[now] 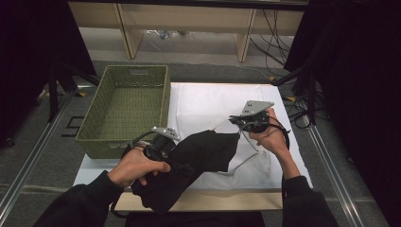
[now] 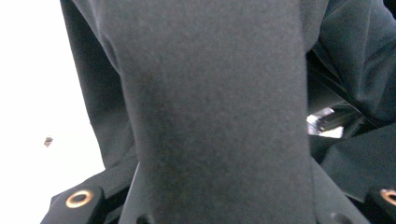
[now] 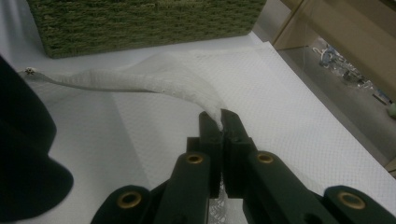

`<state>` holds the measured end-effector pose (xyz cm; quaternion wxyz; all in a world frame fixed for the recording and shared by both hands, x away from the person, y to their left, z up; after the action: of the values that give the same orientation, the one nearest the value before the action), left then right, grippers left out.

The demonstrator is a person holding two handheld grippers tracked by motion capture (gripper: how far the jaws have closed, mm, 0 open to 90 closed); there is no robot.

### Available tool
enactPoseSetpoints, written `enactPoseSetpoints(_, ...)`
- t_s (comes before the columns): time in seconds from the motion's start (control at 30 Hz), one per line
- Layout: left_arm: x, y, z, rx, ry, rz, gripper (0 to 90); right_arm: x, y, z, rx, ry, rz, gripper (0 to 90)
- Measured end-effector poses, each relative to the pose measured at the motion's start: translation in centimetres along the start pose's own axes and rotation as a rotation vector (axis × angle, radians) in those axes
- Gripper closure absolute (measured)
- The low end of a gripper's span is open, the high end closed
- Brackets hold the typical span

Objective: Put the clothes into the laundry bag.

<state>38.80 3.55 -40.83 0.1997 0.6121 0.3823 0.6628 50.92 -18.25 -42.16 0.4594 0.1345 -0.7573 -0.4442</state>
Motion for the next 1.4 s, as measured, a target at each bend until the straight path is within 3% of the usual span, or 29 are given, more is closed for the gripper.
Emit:
enactPoseSetpoints(0.1,-0.8,0.0,-0.1,0.008,-0.021,0.011,67.3,0.2,0.0,0.0,-0.014,-0.003,-0.002,89.5)
enactPoseSetpoints(0.13,-1.2,-0.1,0.9,-0.060,0.030,0.023,67.3,0.4,0.1,0.0,-0.013,-0.004,-0.003,89.5)
enactPoseSetpoints(0.2,-1.8,-0.4,1.3,-0.054,0.049,0.045,67.2,0.5,0.2,0.0,-0.003,-0.003,-0.010,89.5)
enactPoseSetpoints(0.23,-2.4,-0.7,1.4,-0.044,0.020,0.074,67.1,0.5,0.3,0.1,-0.006,-0.003,-0.008,89.5)
enactPoseSetpoints(0.4,-4.1,-0.1,1.5,-0.021,-0.033,0.075,66.9,0.4,0.5,0.4,0.002,0.002,-0.011,89.5)
enactPoseSetpoints(0.6,-4.7,1.5,2.2,-0.003,0.041,0.118,66.7,0.8,0.8,0.5,0.008,-0.003,-0.019,89.5)
enactPoseSetpoints(0.7,-5.0,1.8,2.2,0.027,0.026,0.128,66.6,0.9,0.8,0.5,0.004,-0.004,-0.020,89.5)
enactPoseSetpoints(0.73,-5.4,1.5,3.3,0.012,0.046,0.149,66.5,1.1,0.8,0.4,0.002,-0.010,-0.021,89.6)
enactPoseSetpoints(0.83,-5.9,0.6,4.2,0.017,0.040,0.184,66.2,1.2,0.9,0.3,0.015,-0.019,-0.026,89.6)
enactPoseSetpoints(0.87,-6.3,-0.4,4.9,0.039,0.068,0.209,65.8,1.1,0.9,0.6,0.009,-0.004,-0.020,89.6)
enactPoseSetpoints(0.93,-6.4,-0.7,5.2,0.051,0.079,0.217,65.5,1.0,1.0,0.7,0.019,-0.005,-0.017,89.6)
enactPoseSetpoints(0.97,-7.0,-0.7,4.7,0.112,0.026,0.207,64.5,0.7,1.0,0.9,0.026,0.003,-0.009,89.6)
enactPoseSetpoints(1.03,-7.1,-0.4,4.8,0.118,0.015,0.195,64.4,0.5,1.0,1.1,0.029,0.005,-0.003,89.7)
enactPoseSetpoints(1.17,-7.0,1.1,4.8,0.124,0.035,0.214,65.1,0.4,1.2,1.2,0.035,0.003,-0.006,89.7)
enactPoseSetpoints(1.23,-7.0,1.8,5.4,0.126,0.029,0.213,65.6,0.6,1.2,1.3,0.033,0.000,-0.010,89.7)
enactPoseSetpoints(1.27,-7.4,2.0,7.1,0.109,0.067,0.202,65.8,0.6,1.3,1.3,0.034,-0.001,-0.009,89.8)
enactPoseSetpoints(1.3,-7.6,1.8,7.8,0.067,0.106,0.228,65.9,0.5,1.3,1.3,0.034,-0.006,-0.008,89.8)
enactPoseSetpoints(1.4,-8.5,1.5,8.0,0.075,0.114,0.249,65.8,0.5,1.3,1.2,0.050,-0.016,-0.007,89.8)
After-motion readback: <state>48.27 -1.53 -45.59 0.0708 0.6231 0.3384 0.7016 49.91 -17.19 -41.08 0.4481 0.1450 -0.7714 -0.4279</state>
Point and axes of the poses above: each handheld gripper's, and its own axes: x roughly backward along the jaws, y roughly out of its top, z roughly to its left, the point moved 7 cm from there along -x, roughly forward along the jaws, and after that the axes turned 7 degrees about -x, right-handed, at the moved point
